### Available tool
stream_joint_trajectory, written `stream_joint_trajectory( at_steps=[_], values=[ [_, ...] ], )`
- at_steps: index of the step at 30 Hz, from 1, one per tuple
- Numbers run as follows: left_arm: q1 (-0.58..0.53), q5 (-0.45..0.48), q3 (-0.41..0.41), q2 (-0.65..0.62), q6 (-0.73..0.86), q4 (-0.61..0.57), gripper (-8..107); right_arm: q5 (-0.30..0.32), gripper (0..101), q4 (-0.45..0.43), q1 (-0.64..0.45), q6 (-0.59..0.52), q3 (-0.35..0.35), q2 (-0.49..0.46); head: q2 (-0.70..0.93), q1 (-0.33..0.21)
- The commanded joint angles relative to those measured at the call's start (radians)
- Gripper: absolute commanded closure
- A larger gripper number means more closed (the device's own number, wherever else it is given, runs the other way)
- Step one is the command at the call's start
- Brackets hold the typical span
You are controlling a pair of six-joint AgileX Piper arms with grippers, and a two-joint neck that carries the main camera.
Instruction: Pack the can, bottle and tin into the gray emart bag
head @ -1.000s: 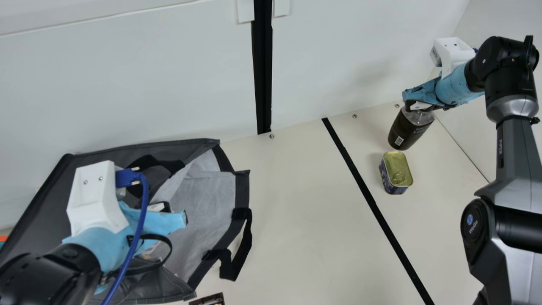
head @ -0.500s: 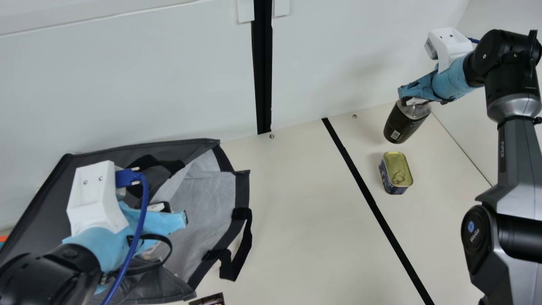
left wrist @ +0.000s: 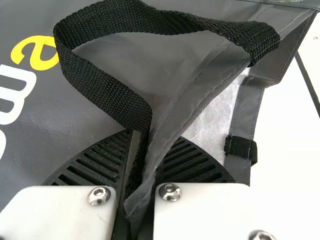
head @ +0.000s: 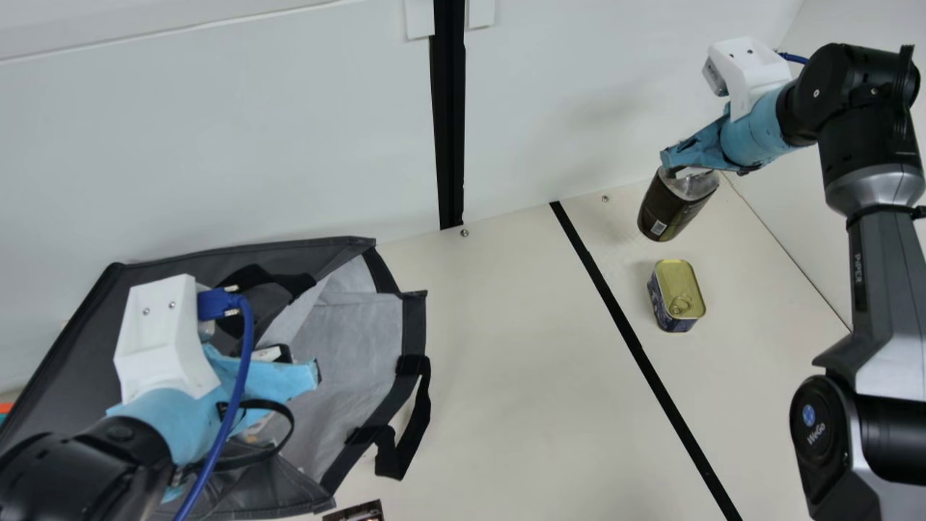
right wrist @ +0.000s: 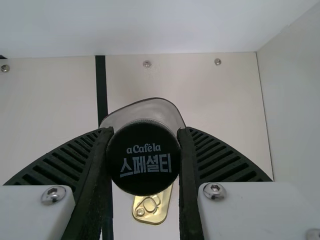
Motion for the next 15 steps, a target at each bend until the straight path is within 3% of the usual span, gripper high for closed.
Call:
stream_joint_trajectory(
  at_steps=[1,15],
  values=[
    [0.000,0.000,0.000,0.000,0.000,0.000,89,-0.007,101,-0.002,0.008,-0.006,0.025,-0.021,-0.001,-0.023],
    [0.000,0.000,0.000,0.000,0.000,0.000,89,-0.052,101,0.015,0.072,-0.044,0.205,-0.165,-0.001,-0.023]
  ],
)
